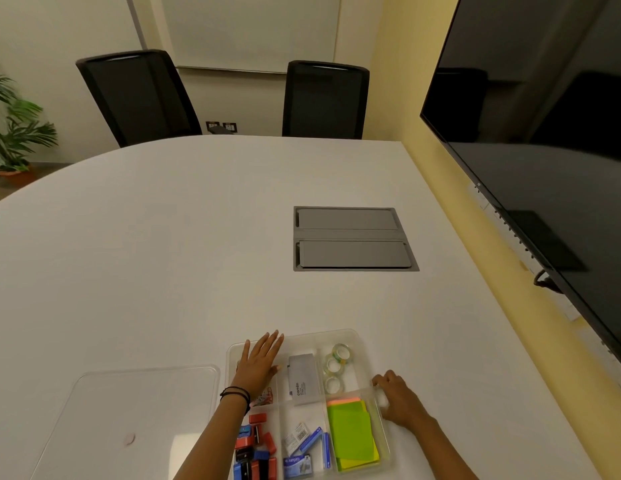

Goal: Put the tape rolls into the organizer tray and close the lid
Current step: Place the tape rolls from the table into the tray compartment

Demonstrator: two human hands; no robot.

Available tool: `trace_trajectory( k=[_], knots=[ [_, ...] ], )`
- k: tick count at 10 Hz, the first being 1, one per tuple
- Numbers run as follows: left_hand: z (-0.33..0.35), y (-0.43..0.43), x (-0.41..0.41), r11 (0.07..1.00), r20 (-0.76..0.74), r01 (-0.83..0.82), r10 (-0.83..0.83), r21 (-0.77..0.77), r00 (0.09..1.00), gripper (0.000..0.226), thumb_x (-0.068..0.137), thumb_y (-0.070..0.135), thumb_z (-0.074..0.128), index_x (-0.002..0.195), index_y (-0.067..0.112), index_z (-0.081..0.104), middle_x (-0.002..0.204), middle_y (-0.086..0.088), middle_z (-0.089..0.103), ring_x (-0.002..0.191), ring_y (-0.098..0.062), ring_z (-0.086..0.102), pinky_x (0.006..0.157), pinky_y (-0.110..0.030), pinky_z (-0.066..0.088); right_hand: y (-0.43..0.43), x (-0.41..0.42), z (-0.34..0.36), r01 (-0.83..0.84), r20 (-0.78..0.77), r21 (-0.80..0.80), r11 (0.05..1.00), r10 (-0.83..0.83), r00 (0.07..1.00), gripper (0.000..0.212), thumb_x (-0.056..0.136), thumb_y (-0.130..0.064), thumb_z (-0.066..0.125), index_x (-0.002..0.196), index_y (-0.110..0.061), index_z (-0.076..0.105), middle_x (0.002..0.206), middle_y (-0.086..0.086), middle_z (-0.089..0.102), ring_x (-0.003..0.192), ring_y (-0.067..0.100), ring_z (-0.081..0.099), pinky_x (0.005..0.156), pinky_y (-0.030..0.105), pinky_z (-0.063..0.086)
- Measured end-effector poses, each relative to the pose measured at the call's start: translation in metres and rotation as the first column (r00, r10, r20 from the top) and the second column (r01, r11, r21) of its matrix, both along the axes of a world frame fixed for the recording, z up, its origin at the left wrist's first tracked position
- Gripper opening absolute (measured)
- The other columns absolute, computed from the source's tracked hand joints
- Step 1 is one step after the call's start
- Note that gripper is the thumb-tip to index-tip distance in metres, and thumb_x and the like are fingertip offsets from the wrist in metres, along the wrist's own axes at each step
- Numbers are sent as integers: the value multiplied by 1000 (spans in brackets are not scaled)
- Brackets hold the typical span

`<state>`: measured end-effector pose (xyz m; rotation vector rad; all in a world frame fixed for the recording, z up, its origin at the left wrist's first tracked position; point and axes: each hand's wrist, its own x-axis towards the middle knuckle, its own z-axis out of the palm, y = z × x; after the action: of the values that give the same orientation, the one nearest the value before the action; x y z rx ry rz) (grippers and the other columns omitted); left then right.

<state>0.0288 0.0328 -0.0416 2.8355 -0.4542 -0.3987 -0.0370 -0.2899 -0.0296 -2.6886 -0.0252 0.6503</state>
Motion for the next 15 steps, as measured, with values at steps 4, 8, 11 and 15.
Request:
trace_trajectory(
  k=[4,8,11,15],
  knots=[
    [-2,0,1,1000,6,1,-1,15,1000,61,100,31,37,147,22,-2,159,-6,-5,146,-21,-2,117,-47,-6,17,31,36,288,143,578,764,-442,886,32,77,-22,75,101,-31,56,94,-5,60,84,9,56,70,13,44],
    [-3,1,2,1000,3,5,-5,7,1000,62,100,31,37,146,22,-3,159,-6,-4,146,-22,-2,117,-47,-7,53,55,38,-295,-8,-89,951,296,955,39,87,-3,50,126,-9,46,131,13,46,120,24,43,91,34,41],
    [-3,1,1,1000,8,7,-7,-21,1000,62,99,30,39,147,22,-1,159,-6,-3,146,-23,-2,117,-48,-6,59,68,42,-240,-32,-84,967,238,971,34,92,-11,46,126,-10,49,131,15,50,119,27,49,94,35,42],
    [-3,2,-1,999,24,5,-4,-42,1000,62,100,29,38,147,21,-1,158,-6,-4,146,-23,-3,116,-48,-8,73,81,43,-111,97,40,993,107,990,30,92,-8,45,122,-8,51,124,13,54,110,23,55,89,30,44]
  ],
)
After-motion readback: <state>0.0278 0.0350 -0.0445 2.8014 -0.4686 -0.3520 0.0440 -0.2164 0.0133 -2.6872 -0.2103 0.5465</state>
